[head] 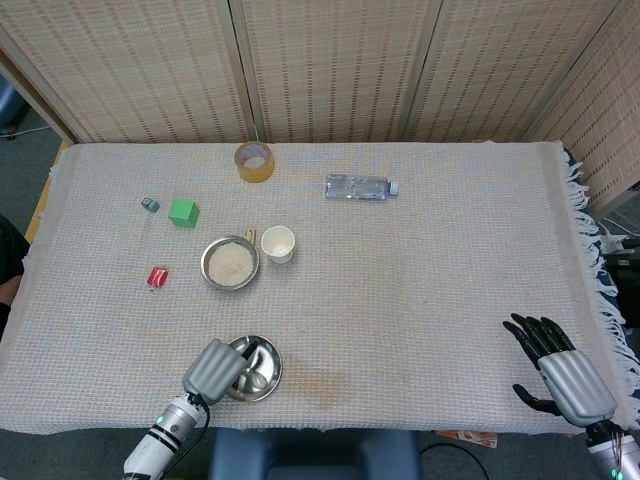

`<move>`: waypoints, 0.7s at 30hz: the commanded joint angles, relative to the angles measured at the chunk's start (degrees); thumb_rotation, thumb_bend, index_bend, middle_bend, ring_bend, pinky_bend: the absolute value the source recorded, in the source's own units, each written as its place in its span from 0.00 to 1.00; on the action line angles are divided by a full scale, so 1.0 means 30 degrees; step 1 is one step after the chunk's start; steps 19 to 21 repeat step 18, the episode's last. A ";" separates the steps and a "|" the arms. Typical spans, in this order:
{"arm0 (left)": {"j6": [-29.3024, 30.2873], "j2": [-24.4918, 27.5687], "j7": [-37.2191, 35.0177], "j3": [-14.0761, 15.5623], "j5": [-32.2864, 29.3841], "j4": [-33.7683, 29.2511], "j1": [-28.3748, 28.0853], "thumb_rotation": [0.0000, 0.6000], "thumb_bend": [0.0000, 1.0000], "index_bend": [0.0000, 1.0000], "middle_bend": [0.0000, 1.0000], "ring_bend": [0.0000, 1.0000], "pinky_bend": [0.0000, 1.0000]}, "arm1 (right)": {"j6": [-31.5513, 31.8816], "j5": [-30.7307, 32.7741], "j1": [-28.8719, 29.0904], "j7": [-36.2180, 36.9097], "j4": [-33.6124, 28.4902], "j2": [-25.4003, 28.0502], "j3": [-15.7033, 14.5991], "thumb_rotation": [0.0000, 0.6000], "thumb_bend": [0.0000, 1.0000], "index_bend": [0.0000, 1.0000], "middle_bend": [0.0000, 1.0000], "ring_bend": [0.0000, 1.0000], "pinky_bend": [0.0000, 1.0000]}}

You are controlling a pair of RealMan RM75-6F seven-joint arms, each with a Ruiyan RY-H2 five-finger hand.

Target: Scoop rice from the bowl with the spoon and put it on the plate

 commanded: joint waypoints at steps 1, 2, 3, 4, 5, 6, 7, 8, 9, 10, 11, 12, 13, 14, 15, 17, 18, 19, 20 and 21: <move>0.1552 0.2407 -0.4608 0.0469 0.2246 -0.1189 0.0957 1.00 0.39 0.07 0.83 0.84 0.86 | 0.0098 0.0014 -0.0050 -0.0020 0.0028 -0.0013 0.0028 1.00 0.19 0.00 0.00 0.00 0.00; 0.1888 0.3153 -0.6013 0.0727 0.2749 -0.1215 0.1226 1.00 0.39 0.06 0.75 0.77 0.79 | 0.0114 0.0031 -0.0060 -0.0048 0.0047 -0.0032 0.0041 1.00 0.19 0.00 0.00 0.00 0.00; 0.2433 0.4134 -0.7961 0.1076 0.3279 -0.1138 0.1670 1.00 0.39 0.03 0.53 0.55 0.59 | 0.0124 0.0065 -0.0067 -0.0104 0.0069 -0.0075 0.0068 1.00 0.19 0.00 0.00 0.00 0.00; 0.2946 0.4769 -0.9591 0.1310 0.3638 -0.0997 0.2070 1.00 0.39 0.01 0.36 0.38 0.43 | 0.0128 0.0102 -0.0069 -0.0165 0.0083 -0.0119 0.0097 1.00 0.19 0.00 0.00 0.00 0.00; 0.3610 0.5262 -1.1433 0.1493 0.4032 -0.0717 0.2533 1.00 0.39 0.00 0.26 0.28 0.35 | 0.0149 0.0150 -0.0077 -0.0238 0.0091 -0.0167 0.0138 1.00 0.19 0.00 0.00 0.00 0.00; 0.4754 0.5672 -1.4173 0.1640 0.4560 -0.0072 0.3263 1.00 0.39 0.00 0.15 0.14 0.26 | 0.0165 0.0214 -0.0087 -0.0359 0.0108 -0.0250 0.0190 1.00 0.19 0.00 0.00 0.00 0.00; 0.5725 0.5784 -1.6282 0.1630 0.4884 0.0650 0.3837 1.00 0.39 0.00 0.09 0.07 0.21 | 0.0174 0.0273 -0.0095 -0.0447 0.0116 -0.0313 0.0229 1.00 0.19 0.00 0.00 0.00 0.00; 0.6625 0.5784 -1.8327 0.1579 0.5123 0.1509 0.4376 1.00 0.38 0.00 0.06 0.04 0.19 | 0.0184 0.0340 -0.0110 -0.0534 0.0118 -0.0377 0.0267 1.00 0.18 0.00 0.00 0.00 0.00; 0.7484 0.5754 -2.0690 0.1410 0.5105 0.2522 0.4960 1.00 0.39 0.00 0.03 0.01 0.18 | 0.0199 0.0400 -0.0116 -0.0673 0.0133 -0.0462 0.0320 1.00 0.19 0.00 0.00 0.00 0.00; 0.7595 0.5948 -2.1861 0.1464 0.5246 0.3071 0.5113 1.00 0.39 0.00 0.01 0.00 0.17 | 0.0231 0.0412 -0.0113 -0.0770 0.0174 -0.0541 0.0368 1.00 0.19 0.00 0.00 0.00 0.00; 0.7718 0.6283 -2.2886 0.1592 0.5574 0.3438 0.5205 1.00 0.39 0.00 0.01 0.00 0.17 | 0.0237 0.0444 -0.0112 -0.0870 0.0238 -0.0623 0.0405 1.00 0.19 0.00 0.00 0.00 0.00; 0.8143 0.6599 -2.4437 0.1502 0.5802 0.3679 0.5383 1.00 0.39 0.00 0.00 0.00 0.16 | 0.0200 0.0564 -0.0129 -0.1006 0.0280 -0.0719 0.0440 1.00 0.19 0.00 0.00 0.00 0.00; 0.8412 0.6680 -2.5302 0.1385 0.5932 0.3888 0.5496 1.00 0.39 0.00 0.00 0.00 0.16 | 0.0201 0.0620 -0.0141 -0.1113 0.0274 -0.0776 0.0467 1.00 0.19 0.00 0.00 0.00 0.00; 0.8703 0.6704 -2.5921 0.1222 0.6089 0.4054 0.5581 1.00 0.39 0.00 0.00 0.00 0.16 | 0.0229 0.0626 -0.0154 -0.1260 0.0280 -0.0826 0.0488 1.00 0.19 0.00 0.00 0.00 0.00; 0.9018 0.6724 -2.6326 0.1047 0.6388 0.4339 0.5643 1.00 0.39 0.00 0.00 0.00 0.16 | 0.0290 0.0569 -0.0191 -0.1475 0.0303 -0.0886 0.0477 1.00 0.19 0.00 0.00 0.00 0.00; 0.9259 0.6574 -2.6353 0.0780 0.6615 0.4830 0.5732 1.00 0.39 0.00 0.00 0.00 0.16 | 0.0418 0.0448 -0.0271 -0.1663 0.0255 -0.0925 0.0423 1.00 0.19 0.00 0.00 0.00 0.00; 0.9292 0.6439 -2.5998 0.0624 0.6646 0.5168 0.5806 1.00 0.39 0.00 0.00 0.00 0.16 | 0.0546 0.0355 -0.0328 -0.1751 0.0227 -0.0934 0.0402 1.00 0.19 0.00 0.00 0.00 0.00; 0.9292 0.6439 -2.5998 0.0624 0.6646 0.5168 0.5806 1.00 0.39 0.00 0.00 0.00 0.16 | 0.0546 0.0355 -0.0328 -0.1751 0.0227 -0.0934 0.0402 1.00 0.19 0.00 0.00 0.00 0.00; 0.9292 0.6439 -2.5998 0.0624 0.6646 0.5168 0.5806 1.00 0.39 0.00 0.00 0.00 0.16 | 0.0546 0.0355 -0.0328 -0.1751 0.0227 -0.0934 0.0402 1.00 0.19 0.00 0.00 0.00 0.00; 0.9292 0.6439 -2.5998 0.0624 0.6646 0.5168 0.5806 1.00 0.39 0.00 0.00 0.00 0.16 | 0.0546 0.0355 -0.0328 -0.1751 0.0227 -0.0934 0.0402 1.00 0.19 0.00 0.00 0.00 0.00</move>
